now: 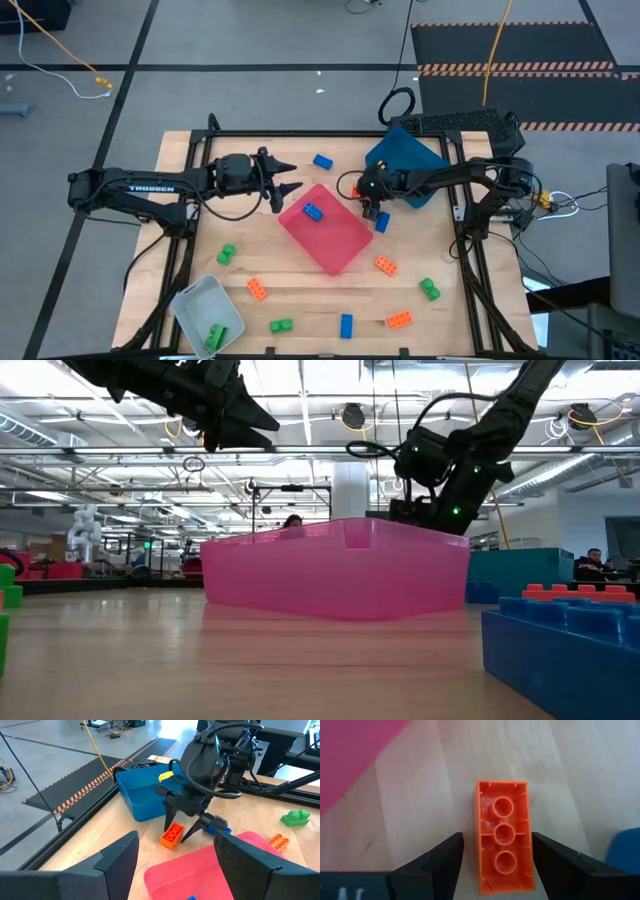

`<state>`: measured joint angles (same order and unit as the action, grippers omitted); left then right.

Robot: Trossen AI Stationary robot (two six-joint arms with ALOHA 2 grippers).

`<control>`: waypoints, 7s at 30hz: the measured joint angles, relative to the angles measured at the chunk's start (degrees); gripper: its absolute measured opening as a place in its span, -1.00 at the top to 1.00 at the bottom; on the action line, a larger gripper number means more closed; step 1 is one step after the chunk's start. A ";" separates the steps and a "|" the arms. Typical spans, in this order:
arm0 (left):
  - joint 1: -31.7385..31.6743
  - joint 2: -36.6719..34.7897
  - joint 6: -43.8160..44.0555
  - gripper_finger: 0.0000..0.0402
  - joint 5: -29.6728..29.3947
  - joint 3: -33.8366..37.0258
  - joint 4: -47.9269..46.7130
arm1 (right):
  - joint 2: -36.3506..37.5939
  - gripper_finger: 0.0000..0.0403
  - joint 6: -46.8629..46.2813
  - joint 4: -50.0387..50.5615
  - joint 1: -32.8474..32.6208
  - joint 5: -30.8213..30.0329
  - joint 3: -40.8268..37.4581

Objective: Sort & place blocks by color
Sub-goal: Put the orange game piece into the blue bin, then put the blue game piece into the red bin

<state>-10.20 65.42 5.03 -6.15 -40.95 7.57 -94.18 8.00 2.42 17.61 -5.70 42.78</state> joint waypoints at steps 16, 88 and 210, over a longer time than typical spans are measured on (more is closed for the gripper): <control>0.00 0.00 -0.19 -0.28 0.00 0.00 -0.12 | 3.69 0.35 0.80 -0.82 -0.08 -6.23 -0.30; -2.10 -0.01 0.62 -0.28 0.02 0.00 -1.54 | -4.55 -0.55 1.29 11.70 9.06 1.51 29.74; -0.59 -0.01 -10.70 -0.28 0.13 0.00 -4.28 | 10.65 0.34 6.49 17.43 -18.71 5.94 15.61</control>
<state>-10.79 65.41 -5.67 -6.02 -40.95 3.29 -83.53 14.50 19.85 -1.10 0.25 58.39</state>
